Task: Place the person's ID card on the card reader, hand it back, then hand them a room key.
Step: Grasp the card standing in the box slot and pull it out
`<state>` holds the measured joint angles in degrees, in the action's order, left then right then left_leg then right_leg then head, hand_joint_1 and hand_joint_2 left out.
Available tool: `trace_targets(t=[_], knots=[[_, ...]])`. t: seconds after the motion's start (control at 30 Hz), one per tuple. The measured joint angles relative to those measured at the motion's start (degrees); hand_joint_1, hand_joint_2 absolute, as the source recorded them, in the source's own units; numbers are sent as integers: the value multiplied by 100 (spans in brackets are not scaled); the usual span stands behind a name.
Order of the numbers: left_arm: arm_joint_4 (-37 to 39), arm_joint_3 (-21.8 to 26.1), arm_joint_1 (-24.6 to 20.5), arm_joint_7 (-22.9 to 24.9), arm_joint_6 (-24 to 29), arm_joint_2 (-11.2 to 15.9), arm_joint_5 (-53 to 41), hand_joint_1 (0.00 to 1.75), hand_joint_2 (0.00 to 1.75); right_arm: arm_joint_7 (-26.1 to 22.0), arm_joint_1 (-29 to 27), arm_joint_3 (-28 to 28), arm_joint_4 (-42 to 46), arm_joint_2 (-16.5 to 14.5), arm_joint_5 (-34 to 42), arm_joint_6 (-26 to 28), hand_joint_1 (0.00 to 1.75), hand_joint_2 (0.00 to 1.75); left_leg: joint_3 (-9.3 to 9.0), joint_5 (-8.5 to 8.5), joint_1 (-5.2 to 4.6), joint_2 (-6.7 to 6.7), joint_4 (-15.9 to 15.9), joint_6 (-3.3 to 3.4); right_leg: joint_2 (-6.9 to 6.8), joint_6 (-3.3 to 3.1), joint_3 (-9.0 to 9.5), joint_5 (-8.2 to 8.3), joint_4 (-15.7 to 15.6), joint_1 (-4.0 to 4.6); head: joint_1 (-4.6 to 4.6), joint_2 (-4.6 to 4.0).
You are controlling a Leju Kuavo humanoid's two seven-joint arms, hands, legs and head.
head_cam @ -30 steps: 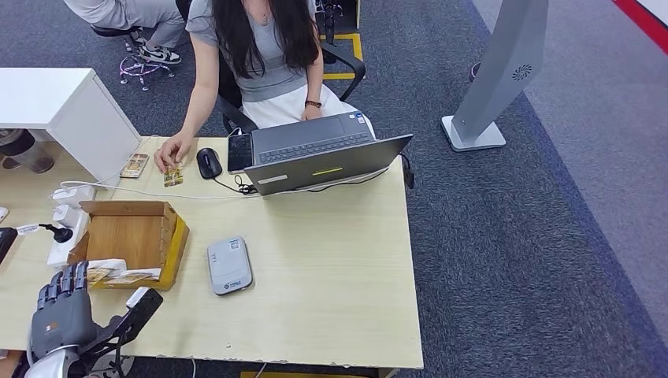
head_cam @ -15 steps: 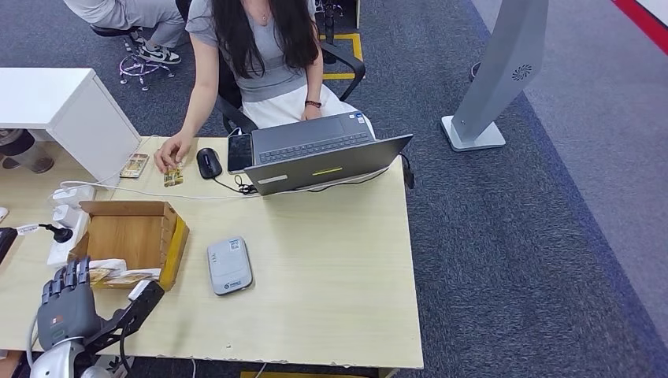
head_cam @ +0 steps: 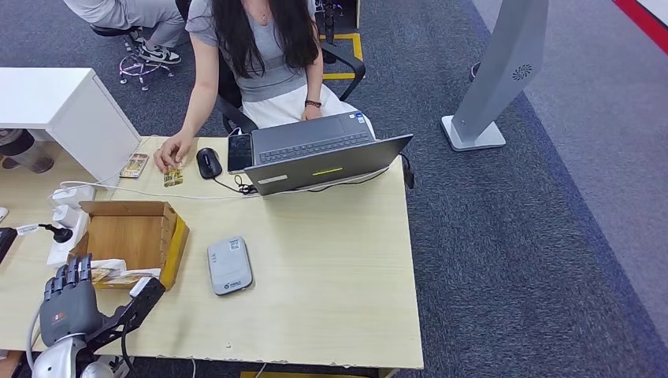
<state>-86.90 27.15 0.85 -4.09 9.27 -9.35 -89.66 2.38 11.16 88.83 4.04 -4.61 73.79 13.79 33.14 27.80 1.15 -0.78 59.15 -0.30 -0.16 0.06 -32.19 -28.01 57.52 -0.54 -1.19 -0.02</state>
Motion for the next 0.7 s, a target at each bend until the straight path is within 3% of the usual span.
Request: trace_targets(t=[0.7], knots=[[33,-2,-200,-33,70,-4,48,0,175,-2,2,0,2,0,-36,-1,0,175,-1,0,0,0,1,0,0,0,-1,1,0,0,0,0]])
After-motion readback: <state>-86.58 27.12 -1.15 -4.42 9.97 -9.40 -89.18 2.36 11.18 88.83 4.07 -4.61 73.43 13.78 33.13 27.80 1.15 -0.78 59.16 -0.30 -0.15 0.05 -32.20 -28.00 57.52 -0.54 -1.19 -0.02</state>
